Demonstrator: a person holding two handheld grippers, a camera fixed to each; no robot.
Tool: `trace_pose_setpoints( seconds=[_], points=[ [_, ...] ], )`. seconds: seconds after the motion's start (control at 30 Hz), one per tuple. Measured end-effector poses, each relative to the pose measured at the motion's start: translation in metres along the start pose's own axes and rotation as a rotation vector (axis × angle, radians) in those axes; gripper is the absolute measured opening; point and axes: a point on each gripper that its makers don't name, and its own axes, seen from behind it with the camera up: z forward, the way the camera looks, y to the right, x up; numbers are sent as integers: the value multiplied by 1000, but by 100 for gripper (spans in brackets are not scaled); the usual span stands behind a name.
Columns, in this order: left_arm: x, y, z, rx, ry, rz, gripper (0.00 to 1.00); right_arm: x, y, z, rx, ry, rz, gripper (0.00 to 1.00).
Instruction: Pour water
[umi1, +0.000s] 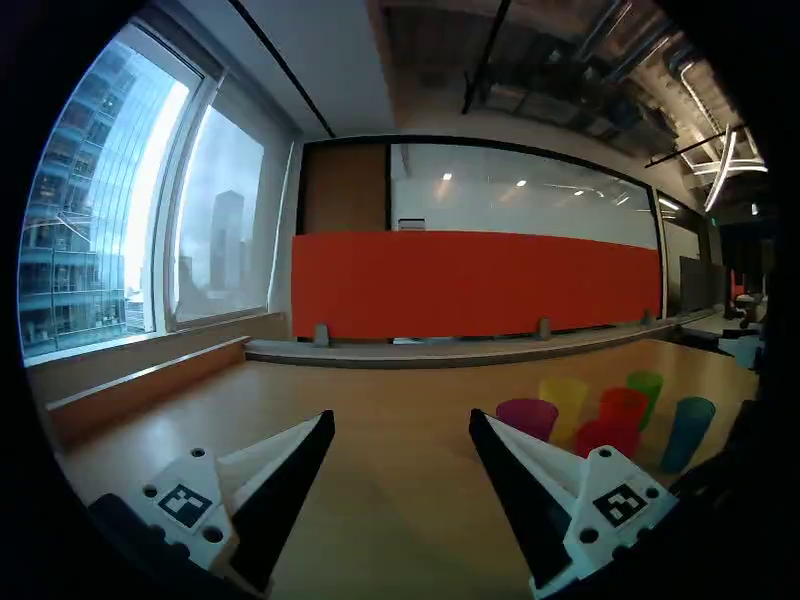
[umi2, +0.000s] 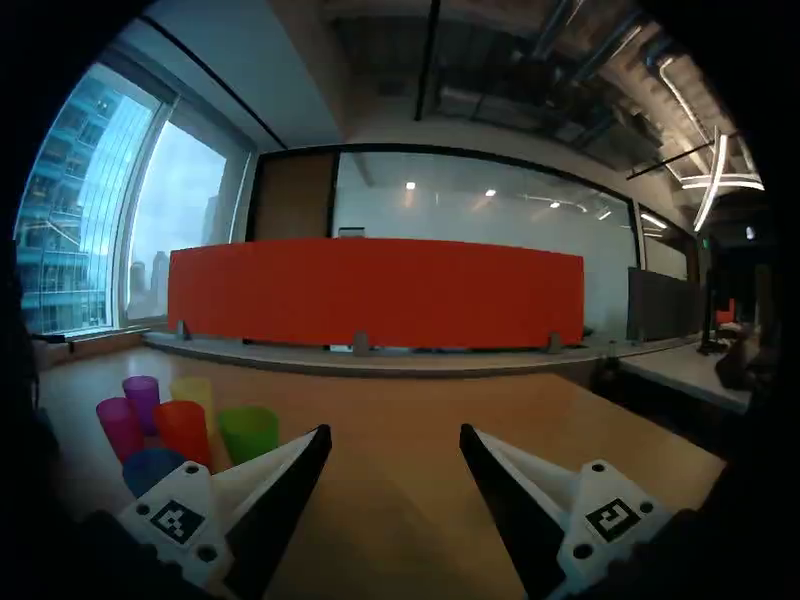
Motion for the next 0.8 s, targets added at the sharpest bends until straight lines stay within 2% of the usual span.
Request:
trace_pose_setpoints(
  seconds=[0.27, 0.47, 0.8],
  points=[
    [27, 2, 5, -13, -10, -9, 100, 31, -4, 1, 26, -6, -7, 100],
    [62, 8, 9, -44, -4, -24, 100, 64, -3, -1, 47, -21, 12, 100],
    [114, 15, 19, -59, -3, 21, 100, 123, 2, -1, 73, -32, 35, 100]
  ],
)
